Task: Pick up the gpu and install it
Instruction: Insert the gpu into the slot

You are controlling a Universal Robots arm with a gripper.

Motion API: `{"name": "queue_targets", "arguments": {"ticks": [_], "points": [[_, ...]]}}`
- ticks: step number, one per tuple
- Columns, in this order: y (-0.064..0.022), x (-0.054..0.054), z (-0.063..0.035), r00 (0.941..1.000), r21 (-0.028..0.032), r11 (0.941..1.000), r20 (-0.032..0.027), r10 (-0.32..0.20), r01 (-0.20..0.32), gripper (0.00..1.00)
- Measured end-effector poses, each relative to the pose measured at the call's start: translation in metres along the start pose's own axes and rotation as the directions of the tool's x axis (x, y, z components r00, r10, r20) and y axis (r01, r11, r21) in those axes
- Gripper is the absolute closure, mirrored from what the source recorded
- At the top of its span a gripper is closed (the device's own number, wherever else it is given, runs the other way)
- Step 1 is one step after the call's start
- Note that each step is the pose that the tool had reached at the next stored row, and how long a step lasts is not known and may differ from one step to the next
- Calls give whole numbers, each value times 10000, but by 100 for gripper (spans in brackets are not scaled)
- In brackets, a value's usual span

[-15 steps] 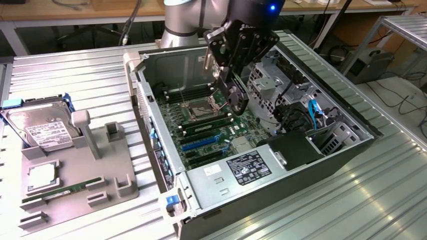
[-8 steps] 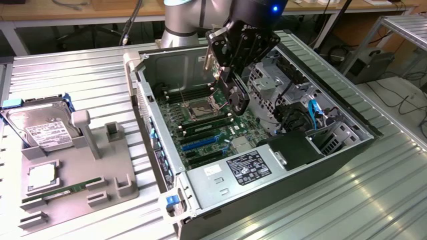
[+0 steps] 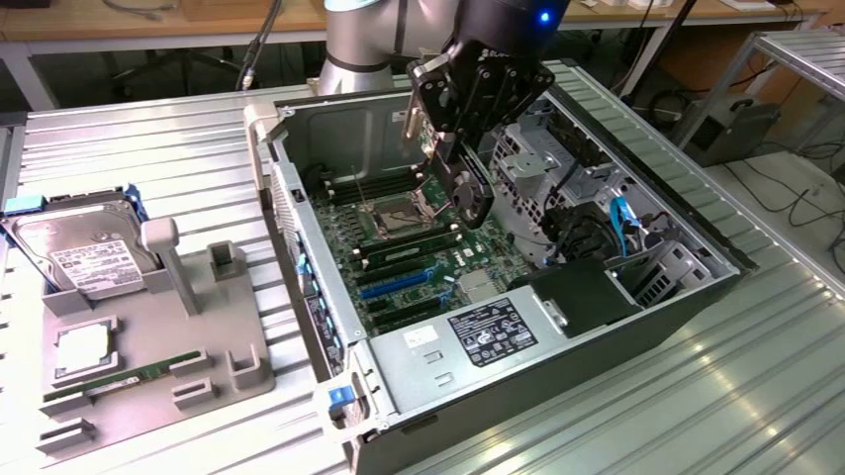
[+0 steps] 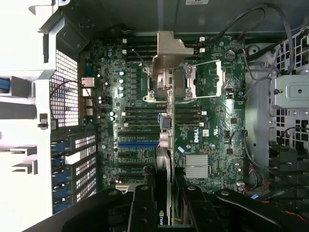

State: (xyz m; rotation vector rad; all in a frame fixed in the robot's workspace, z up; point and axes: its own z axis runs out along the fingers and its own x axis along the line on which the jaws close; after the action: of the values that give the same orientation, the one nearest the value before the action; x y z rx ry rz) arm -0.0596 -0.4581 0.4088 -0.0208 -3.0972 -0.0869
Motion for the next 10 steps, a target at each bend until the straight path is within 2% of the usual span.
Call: {"name": "queue_targets", "arguments": {"ticks": [3, 5, 8, 10], "points": [[0, 0, 0, 10000, 0, 10000, 7, -1, 1, 74], [0, -1, 2, 9999, 4, 9999, 80, -148, 148, 74], [0, 0, 2, 9975, 28, 9975, 65, -710, 710, 74], [0, 0, 2, 9938, 44, 9938, 52, -1111, 1110, 74]]}}
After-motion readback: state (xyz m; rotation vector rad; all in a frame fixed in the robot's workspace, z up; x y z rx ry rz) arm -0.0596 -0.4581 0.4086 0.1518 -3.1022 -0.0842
